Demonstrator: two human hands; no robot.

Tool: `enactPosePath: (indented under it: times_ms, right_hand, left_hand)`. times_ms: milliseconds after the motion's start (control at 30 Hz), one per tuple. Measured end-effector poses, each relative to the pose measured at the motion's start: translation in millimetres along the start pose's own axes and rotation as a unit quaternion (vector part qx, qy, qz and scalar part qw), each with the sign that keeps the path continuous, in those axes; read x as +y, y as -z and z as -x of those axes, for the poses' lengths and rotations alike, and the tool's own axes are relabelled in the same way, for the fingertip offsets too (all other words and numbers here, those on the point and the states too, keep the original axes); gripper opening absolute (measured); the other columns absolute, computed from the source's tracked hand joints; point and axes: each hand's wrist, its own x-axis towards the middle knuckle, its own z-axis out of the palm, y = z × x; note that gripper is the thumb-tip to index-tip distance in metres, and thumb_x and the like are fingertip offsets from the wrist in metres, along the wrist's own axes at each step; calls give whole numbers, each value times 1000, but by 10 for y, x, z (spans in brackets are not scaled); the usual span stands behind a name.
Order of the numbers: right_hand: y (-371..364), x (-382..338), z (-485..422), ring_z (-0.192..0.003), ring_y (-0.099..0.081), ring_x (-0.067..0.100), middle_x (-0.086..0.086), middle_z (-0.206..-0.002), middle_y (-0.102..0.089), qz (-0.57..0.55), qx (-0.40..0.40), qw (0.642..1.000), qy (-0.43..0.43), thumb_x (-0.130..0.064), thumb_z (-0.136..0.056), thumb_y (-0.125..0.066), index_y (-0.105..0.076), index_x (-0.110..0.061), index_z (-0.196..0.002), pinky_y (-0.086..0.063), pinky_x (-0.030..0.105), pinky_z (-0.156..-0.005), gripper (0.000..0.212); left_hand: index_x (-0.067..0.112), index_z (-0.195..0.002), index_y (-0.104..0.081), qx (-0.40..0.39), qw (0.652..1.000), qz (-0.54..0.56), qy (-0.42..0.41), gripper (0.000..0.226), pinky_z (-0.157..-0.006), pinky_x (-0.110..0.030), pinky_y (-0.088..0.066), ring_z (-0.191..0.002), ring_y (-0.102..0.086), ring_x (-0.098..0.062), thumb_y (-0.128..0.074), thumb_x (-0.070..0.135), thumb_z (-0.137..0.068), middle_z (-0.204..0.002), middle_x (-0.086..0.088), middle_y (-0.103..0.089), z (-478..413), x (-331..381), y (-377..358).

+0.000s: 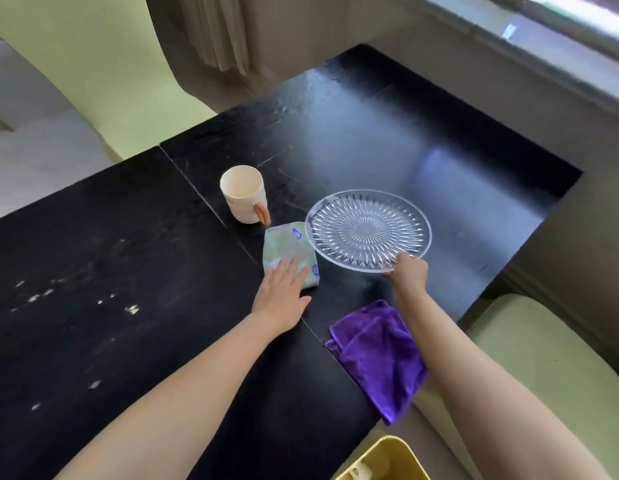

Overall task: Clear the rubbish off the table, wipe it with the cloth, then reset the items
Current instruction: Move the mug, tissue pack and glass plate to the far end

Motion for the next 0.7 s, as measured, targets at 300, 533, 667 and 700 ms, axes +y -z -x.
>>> enactPosePath:
  times_ms: [300, 533, 667, 700]
  right_hand:
    - [50, 329, -351, -77, -62, 31, 6, -66, -56, 44, 29, 998, -36, -11, -80, -53, -51, -9, -63, -54, 49, -78, 17]
    - [28, 308, -409, -91, -63, 28, 12, -94, -59, 188, 1, 980, -66, -3, -74, -58, -50, -6, -88, -56, 43, -86, 16]
    - [24, 219, -304, -123, -48, 38, 22, -138, -42, 285, 6, 957, -45, -9, -78, -55, -38, 3, -131, -46, 46, -102, 57]
    - [23, 127, -155, -127, -43, 37, 22, -140, -38, 336, 1, 941, -41, -10, -82, -53, -35, 4, -135, -42, 43, -105, 58]
  left_hand:
    - [20, -150, 5, -42, 999, 15, 19, 67, -120, -40, 5, -147, 14, -22, -31, 42, -98, -159, -4, 14, -135, -3, -188]
    - [21, -150, 3, -62, 997, 34, 15, 66, -120, -41, 3, -147, 14, -23, -32, 42, -98, -159, -5, 13, -144, -12, -136]
    - [21, -151, -4, -90, 995, 39, 11, 63, -120, -42, -1, -148, 7, -25, -32, 41, -98, -160, -6, 6, -170, -28, 1]
    - [20, -151, -8, -95, 995, 38, 7, 62, -120, -42, -4, -148, 5, -25, -33, 41, -98, -160, -7, 4, -168, -47, 51]
